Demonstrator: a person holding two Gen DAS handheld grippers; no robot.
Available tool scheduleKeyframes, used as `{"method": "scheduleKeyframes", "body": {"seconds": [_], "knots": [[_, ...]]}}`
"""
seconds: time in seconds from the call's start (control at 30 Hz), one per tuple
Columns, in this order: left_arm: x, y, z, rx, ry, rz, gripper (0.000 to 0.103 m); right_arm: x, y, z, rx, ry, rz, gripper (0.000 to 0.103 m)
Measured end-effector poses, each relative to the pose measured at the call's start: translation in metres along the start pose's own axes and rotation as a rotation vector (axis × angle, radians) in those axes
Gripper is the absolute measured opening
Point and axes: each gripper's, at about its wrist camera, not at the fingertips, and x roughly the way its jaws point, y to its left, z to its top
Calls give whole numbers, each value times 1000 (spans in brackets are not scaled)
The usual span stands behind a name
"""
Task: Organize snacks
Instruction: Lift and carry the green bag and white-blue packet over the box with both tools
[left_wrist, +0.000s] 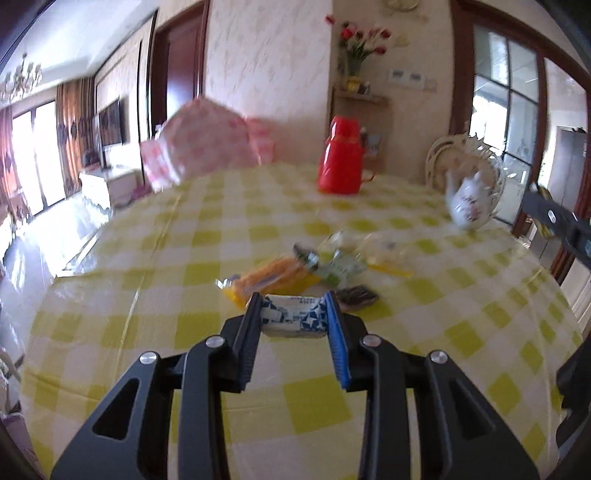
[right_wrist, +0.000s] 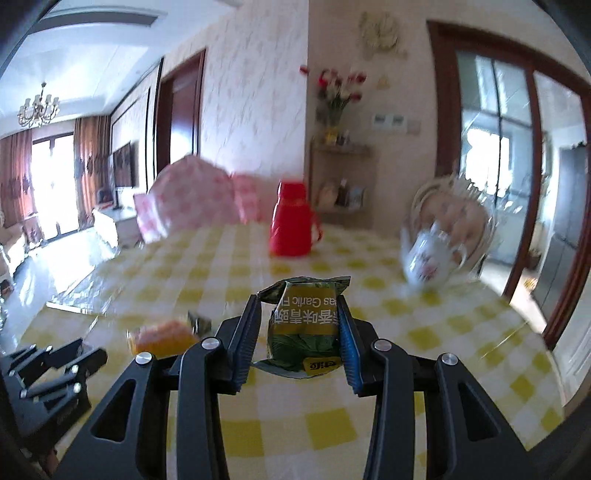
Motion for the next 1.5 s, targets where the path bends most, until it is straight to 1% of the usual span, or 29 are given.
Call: {"method": "scheduleKeyframes", "body": {"seconds": [0.17,0.27,0.5,0.67,0.97,1.07,1.2,1.37,1.5], "knots": [[-50,-11,15,14,-101,-23,34,-39,-7,30,3,-98,-47,40],[-78,-16,20,21,-154,-37,34,-67,-7,46,-6,-152,-60,40],[-130,-12,23,12,-244,-66,34,-111,6,58,-35,-213,-77,40],[-159,-1,21,1,-286,-66,34,-147,25,66,-63,-271,-88,40],[-218,28,16,-31,-361,-37,34,-200,66,78,-119,-347,-33,40],[-238,41,11,-40,-384,-18,34,-221,82,82,-138,-382,-6,40],[-264,57,7,-55,-414,8,34,-245,99,90,-150,-427,9,40],[-286,71,4,-70,-444,23,34,-277,108,102,-136,-488,15,40],[-301,80,1,-82,-468,27,34,-299,121,107,-155,-514,19,40]]}}
